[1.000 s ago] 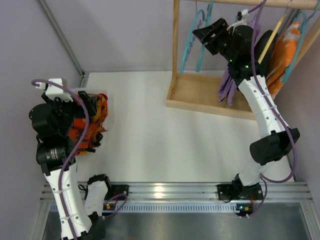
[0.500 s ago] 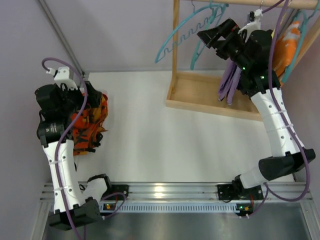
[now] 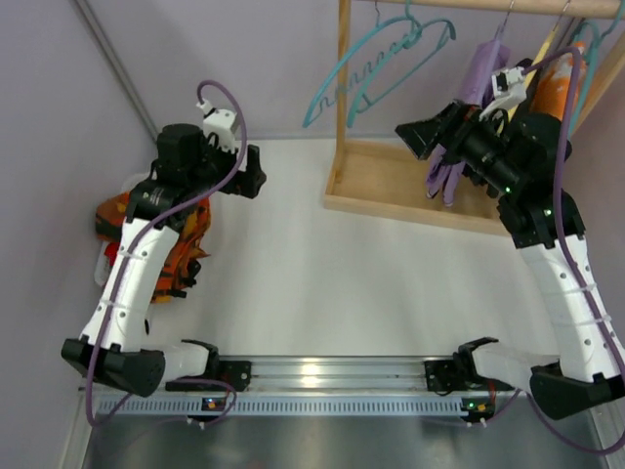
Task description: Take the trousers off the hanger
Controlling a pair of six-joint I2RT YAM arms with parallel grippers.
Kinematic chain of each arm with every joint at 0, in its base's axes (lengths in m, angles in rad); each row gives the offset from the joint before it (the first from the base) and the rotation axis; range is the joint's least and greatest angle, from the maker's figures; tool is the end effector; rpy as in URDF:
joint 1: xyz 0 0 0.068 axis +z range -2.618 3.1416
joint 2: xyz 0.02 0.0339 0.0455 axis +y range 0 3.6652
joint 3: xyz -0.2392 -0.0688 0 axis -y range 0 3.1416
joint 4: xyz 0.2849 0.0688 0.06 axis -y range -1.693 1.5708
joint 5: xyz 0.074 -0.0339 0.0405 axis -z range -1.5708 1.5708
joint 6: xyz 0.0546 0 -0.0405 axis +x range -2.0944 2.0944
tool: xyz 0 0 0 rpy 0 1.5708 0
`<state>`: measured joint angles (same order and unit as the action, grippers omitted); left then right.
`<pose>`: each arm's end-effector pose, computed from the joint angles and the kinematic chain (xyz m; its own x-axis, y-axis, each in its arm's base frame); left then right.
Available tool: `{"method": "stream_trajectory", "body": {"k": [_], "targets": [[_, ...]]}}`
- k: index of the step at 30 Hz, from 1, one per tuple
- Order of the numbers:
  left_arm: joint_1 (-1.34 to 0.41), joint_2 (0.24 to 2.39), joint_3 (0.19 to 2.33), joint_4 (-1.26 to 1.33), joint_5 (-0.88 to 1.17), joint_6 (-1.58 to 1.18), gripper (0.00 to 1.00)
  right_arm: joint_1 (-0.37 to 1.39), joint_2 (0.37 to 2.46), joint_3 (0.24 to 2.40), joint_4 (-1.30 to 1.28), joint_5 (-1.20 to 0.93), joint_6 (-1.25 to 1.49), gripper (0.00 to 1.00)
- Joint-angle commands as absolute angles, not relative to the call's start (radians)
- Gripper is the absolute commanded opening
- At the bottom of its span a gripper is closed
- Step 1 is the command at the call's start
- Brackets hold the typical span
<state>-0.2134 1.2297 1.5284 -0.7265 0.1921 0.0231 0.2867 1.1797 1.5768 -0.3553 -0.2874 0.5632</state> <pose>0.3015 -0.0760 0.4272 -0.3966 0.1091 -0.9115 0.3869 0.9203 -0.0582 0.2782 0.0982 0.5054 -0.2559 0.4583 -0.8511 -0.4804 0.7037 0.5234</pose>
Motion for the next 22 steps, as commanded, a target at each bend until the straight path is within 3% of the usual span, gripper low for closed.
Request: {"method": "stream_trajectory", "body": {"k": [1,11,22], "targets": [[-0.276,1.282,1.597,-0.741,0.152,0.049,0.98,0.282,1.076,1.499,-0.37,-0.408,0.398,0.99],[-0.469,1.419,1.681,-0.741,0.158,0.042,0.98,0.282,0.861,1.24,-0.498,-0.474,0.172,0.99],[-0.549,1.474,1.689,-0.738,0.098,0.023,0.98,0.282,0.79,1.103,-0.512,-0.497,0.129,0.99]]}}
